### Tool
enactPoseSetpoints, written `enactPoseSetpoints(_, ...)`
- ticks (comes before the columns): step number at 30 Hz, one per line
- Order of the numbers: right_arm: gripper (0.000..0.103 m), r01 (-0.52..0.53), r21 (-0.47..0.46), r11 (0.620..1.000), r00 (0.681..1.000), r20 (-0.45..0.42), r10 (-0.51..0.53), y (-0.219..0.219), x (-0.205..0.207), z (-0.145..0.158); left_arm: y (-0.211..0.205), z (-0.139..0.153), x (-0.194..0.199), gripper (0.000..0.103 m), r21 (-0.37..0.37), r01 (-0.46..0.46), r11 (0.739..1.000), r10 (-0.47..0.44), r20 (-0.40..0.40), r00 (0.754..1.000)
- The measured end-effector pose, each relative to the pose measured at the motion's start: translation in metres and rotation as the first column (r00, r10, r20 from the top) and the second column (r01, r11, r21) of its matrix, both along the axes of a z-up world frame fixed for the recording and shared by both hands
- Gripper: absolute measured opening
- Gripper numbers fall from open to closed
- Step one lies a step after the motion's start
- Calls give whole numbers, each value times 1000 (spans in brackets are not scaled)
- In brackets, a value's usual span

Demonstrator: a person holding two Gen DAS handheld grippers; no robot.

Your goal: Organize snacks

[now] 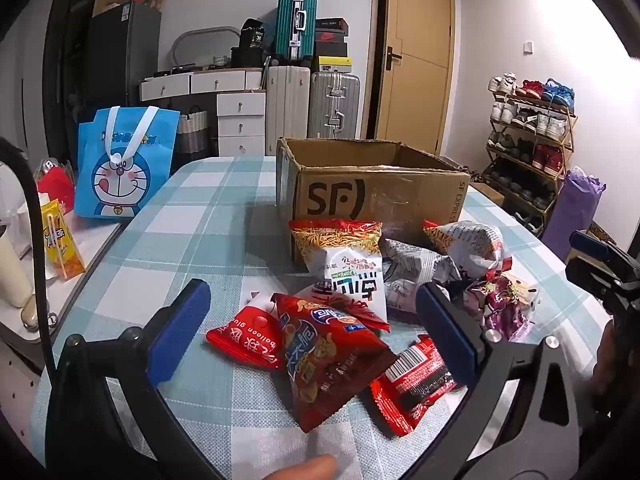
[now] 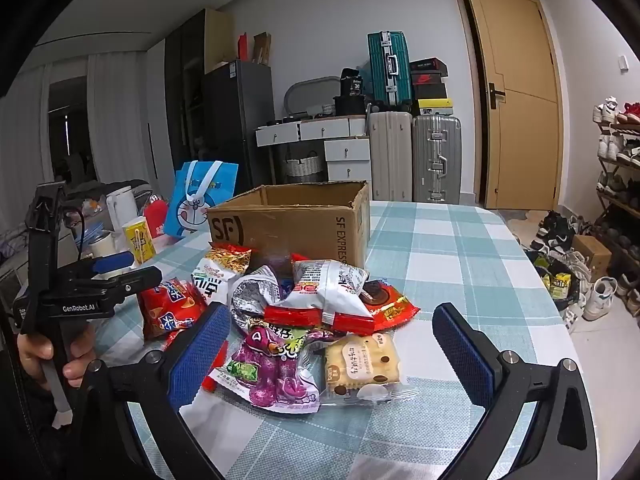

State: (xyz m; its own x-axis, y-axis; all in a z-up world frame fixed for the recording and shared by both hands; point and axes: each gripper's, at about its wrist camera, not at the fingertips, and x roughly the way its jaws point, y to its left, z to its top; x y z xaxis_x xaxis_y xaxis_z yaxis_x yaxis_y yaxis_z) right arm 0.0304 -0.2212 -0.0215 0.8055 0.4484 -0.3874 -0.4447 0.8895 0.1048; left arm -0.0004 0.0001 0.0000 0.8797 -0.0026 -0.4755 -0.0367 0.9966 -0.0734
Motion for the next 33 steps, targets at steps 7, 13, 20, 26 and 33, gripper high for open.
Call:
enactPoseSetpoints(7, 103, -1, -7, 1000, 1000, -13, 1, 0, 1, -1, 0, 0, 0, 102, 2, -1, 1000, 1, -7, 1000)
enactPoseSetpoints(13, 103, 0, 1, 1000, 1000, -14, 0, -1, 0, -1, 0, 0, 0, 102, 5, 0, 1000, 0, -3, 1000)
enactPoseSetpoints(20, 103, -2, 3, 1000, 1000, -16, 2, 0, 1, -1, 0, 0, 0, 102, 5, 2, 1000, -2, -7, 1000)
enactPoseSetpoints(26, 103, 3, 4, 1000, 1000, -14, -3, 0, 2, -4, 0, 0, 0, 102, 7, 2, 1000, -2, -6, 1000)
enactPoseSetpoints(33, 103, 2, 6, 1000, 1000, -13, -2, 0, 1, -2, 0, 0, 0, 102, 7, 2, 1000, -2, -5, 1000)
